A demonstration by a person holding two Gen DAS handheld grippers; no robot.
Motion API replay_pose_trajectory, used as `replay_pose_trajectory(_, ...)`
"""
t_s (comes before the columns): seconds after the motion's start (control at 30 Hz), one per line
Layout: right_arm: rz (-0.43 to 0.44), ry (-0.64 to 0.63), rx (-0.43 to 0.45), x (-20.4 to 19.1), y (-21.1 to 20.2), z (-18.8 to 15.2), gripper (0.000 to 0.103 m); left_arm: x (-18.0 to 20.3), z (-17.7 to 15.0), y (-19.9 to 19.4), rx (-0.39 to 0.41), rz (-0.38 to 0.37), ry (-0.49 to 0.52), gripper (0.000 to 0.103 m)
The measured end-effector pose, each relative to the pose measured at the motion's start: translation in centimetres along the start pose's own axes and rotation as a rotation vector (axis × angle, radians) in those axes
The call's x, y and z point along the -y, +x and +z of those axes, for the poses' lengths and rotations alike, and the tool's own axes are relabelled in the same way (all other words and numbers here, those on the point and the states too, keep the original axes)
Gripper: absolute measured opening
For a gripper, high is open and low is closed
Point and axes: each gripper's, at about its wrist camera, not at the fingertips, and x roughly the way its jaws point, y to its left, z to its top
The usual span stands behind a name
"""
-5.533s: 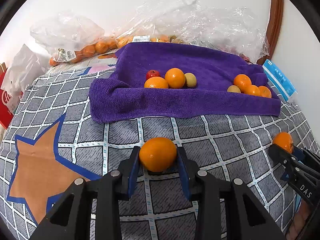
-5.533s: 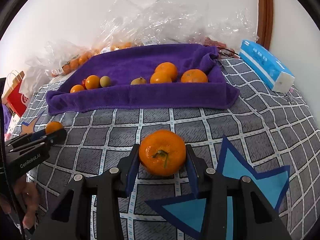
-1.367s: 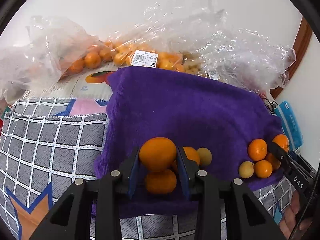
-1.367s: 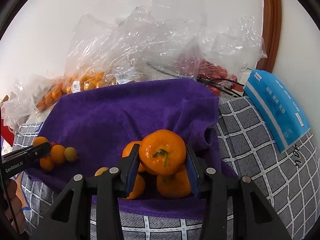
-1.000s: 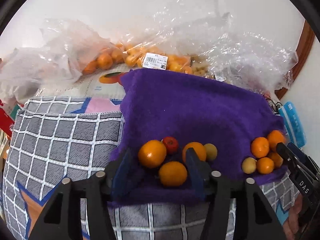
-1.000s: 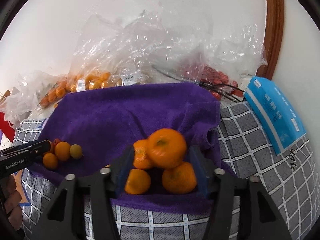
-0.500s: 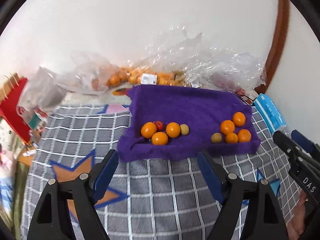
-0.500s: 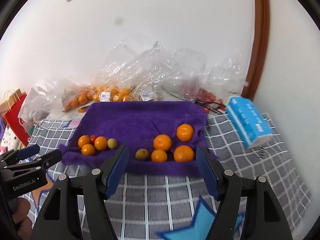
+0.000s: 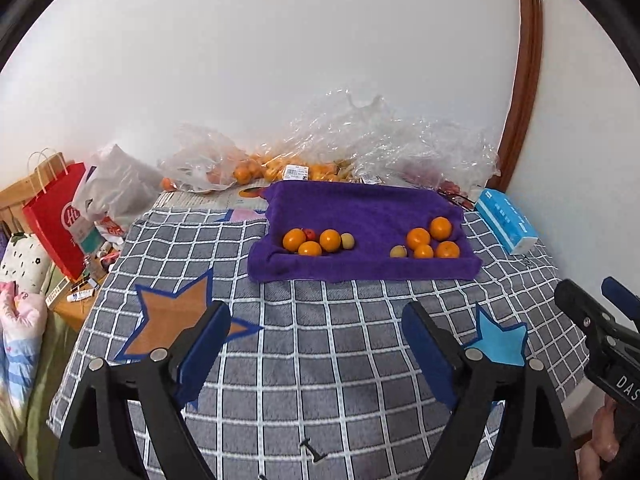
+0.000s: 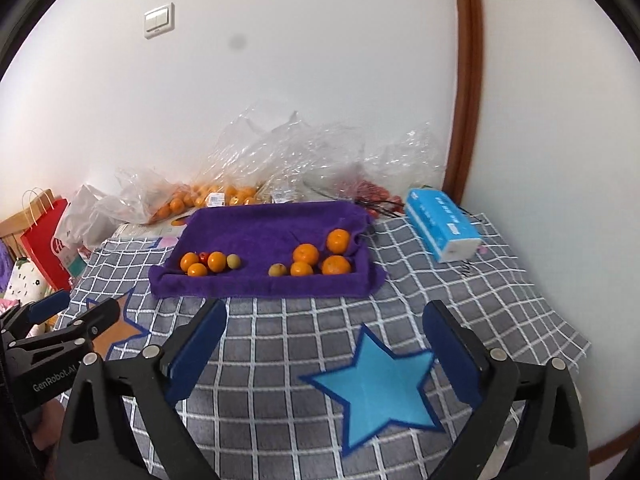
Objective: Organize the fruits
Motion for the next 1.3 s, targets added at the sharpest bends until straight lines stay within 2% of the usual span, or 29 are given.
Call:
replay_pose_trajectory(0.43,-0.008,0.016,-0.013,1.1,-1.5,-1.8,0.099,0.5,-1.1,-1.9,0.027,0.020,0.002,0.088)
replay_pose_trajectory(1.3,-0.017,0.006,0.000,0.8,-1.4,-1.6,0.099,0.0,-1.2,-1.7,0.022,0.026,-0.007,0.088)
